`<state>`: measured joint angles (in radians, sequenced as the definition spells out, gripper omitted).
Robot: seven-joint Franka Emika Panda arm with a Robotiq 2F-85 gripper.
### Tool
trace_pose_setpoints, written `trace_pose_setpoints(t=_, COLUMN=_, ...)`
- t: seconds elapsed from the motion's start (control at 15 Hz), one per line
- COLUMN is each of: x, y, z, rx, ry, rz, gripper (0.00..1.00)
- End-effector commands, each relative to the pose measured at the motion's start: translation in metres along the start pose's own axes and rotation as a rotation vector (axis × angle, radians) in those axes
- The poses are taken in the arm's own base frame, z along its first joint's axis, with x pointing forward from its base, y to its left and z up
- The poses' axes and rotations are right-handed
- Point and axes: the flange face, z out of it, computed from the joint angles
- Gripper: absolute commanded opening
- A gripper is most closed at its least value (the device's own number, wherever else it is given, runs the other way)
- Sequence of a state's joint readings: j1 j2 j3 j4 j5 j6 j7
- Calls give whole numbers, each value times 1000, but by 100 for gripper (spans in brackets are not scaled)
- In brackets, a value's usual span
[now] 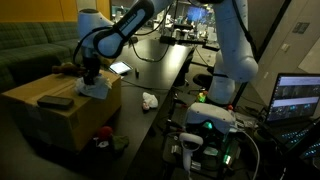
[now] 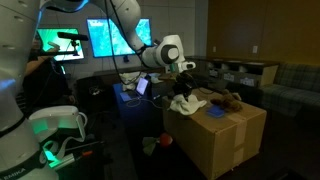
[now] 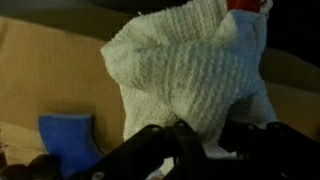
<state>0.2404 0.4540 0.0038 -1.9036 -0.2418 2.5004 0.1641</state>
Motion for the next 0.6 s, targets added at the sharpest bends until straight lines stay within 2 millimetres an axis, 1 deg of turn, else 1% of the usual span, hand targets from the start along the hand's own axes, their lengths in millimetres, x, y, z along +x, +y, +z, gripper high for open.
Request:
trace_pose_setpoints(t=0.0, x=-64, y=4, z=-17, rx=26, ry=-31, rz=9, gripper=5)
trace_pose_setpoints(t=0.2, x=-109, y=5, z=-9, rx=51, ry=-73, rz=19, gripper=5)
trace_pose_setpoints(t=0.4, x=-149, y=-1, z=17, rx=67, ry=-117, rz=37, gripper=5)
trace_pose_setpoints(t=0.53, x=-169, y=-4, z=38, rx=79, ry=-141, rz=39, gripper=5)
